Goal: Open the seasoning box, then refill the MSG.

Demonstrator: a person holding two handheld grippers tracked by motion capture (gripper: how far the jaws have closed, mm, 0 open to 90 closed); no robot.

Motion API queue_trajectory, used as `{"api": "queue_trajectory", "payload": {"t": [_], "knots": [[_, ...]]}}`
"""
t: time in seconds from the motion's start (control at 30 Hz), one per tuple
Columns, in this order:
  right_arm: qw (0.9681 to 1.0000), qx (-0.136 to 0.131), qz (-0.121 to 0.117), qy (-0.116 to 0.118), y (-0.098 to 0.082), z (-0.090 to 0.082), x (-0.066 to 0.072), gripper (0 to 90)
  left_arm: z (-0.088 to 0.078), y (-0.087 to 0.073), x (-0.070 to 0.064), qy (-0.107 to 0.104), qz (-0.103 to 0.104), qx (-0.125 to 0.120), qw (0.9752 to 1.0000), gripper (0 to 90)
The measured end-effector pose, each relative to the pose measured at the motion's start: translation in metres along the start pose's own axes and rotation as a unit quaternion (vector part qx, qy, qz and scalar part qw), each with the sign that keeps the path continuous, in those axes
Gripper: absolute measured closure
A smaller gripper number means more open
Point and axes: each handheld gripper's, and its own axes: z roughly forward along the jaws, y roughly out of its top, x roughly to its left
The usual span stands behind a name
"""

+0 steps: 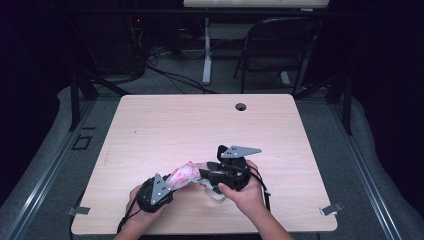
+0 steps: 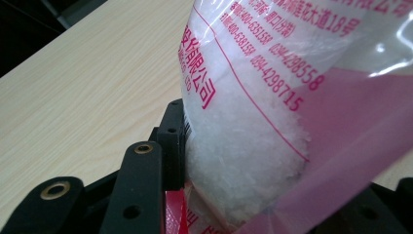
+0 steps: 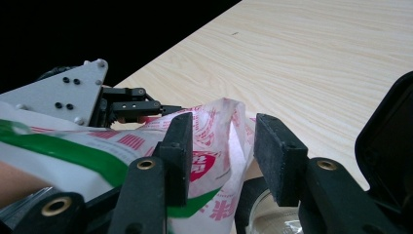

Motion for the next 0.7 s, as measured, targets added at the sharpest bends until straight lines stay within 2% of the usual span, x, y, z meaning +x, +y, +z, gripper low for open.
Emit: {"api": "queue_trajectory", "payload": {"t": [0.1, 0.2, 0.23, 0.27, 0.5, 0.57, 0.7], "knots": [[1.0000, 0.006, 0.005, 0.002, 0.001, 0.002, -0.001, 62.5, 0.000, 0.000, 0.000, 0.004, 0.003, 0.000, 1.0000, 60.0], [0.9996, 0.016, 0.015, 0.020, 0.003, 0.005, -0.003, 77.4, 0.000, 0.000, 0.000, 0.007, 0.005, 0.005, 1.0000, 60.0], [0.9995, 0.021, 0.014, 0.019, 0.004, 0.006, -0.003, 84.8, 0.000, 0.000, 0.000, 0.007, 0.006, 0.005, 0.9999, 60.0], [0.9995, 0.025, 0.010, 0.016, 0.004, 0.007, -0.002, 88.6, 0.000, 0.001, 0.000, 0.009, 0.006, 0.005, 0.9999, 60.0], [0.9995, 0.029, -0.006, 0.012, 0.011, 0.005, 0.002, 90.0, -0.001, 0.004, 0.000, 0.022, 0.014, -0.005, 0.9996, 60.0], [0.9995, 0.028, -0.008, 0.012, 0.013, 0.003, 0.003, 90.0, -0.001, 0.005, 0.000, 0.026, 0.022, -0.003, 0.9994, 60.1], [0.9994, 0.027, -0.017, 0.015, 0.015, 0.003, 0.006, 90.0, 0.000, 0.006, 0.001, 0.032, 0.024, 0.001, 0.9992, 60.1]]}}
